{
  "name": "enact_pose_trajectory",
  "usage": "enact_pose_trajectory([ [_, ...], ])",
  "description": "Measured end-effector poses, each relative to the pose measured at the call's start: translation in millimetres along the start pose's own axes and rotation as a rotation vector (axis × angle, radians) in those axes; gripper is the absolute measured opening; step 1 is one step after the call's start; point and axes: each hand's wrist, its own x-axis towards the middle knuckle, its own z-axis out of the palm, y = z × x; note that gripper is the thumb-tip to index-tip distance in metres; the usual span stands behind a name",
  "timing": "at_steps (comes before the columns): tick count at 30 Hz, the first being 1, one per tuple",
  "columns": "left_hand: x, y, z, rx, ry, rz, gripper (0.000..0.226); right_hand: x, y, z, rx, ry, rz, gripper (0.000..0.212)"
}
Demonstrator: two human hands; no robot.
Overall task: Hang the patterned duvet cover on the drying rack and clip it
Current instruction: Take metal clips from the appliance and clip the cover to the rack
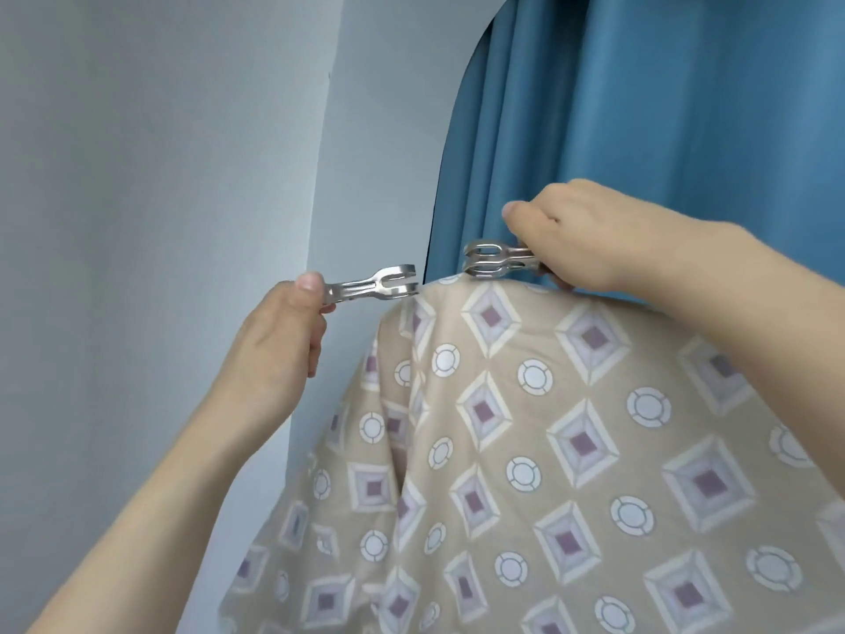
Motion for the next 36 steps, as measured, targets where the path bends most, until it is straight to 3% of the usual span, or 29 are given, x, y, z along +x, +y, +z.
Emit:
enact_pose_trajectory([
  [2, 16, -3, 1, 0.071, -0.085, 0.072, 0.044, 6, 1, 10, 0.108, -0.011, 0.073, 0.04],
  [5, 38, -2, 2, 0.086, -0.2, 0.162, 0.041, 13, 6, 20, 0.1, -0.037, 0.116, 0.046],
  [8, 58, 3, 0, 0.036, -0.291, 0.24, 0.042, 15, 10, 19, 0.093, -0.022, 0.148, 0.051],
  [13, 79, 7, 3, -0.069, -0.407, 0.33, 0.053, 18, 13, 11, 0.177, -0.006, 0.217, 0.041],
  [18, 90, 14, 6, -0.109, -0.485, 0.385, 0.047, 26, 23, 12, 0.195, 0.009, 0.309, 0.039],
  [24, 107, 24, 14, -0.036, -0.564, 0.396, 0.059, 28, 29, 31, -0.126, -0.205, 0.242, 0.017],
  [28, 114, 34, 15, 0.017, -0.607, 0.425, 0.064, 28, 26, 34, -0.276, -0.314, 0.184, 0.026],
  [36, 131, 53, 19, 0.188, -0.614, 0.522, 0.038, 24, 19, 30, -0.447, -0.44, 0.151, 0.025],
])
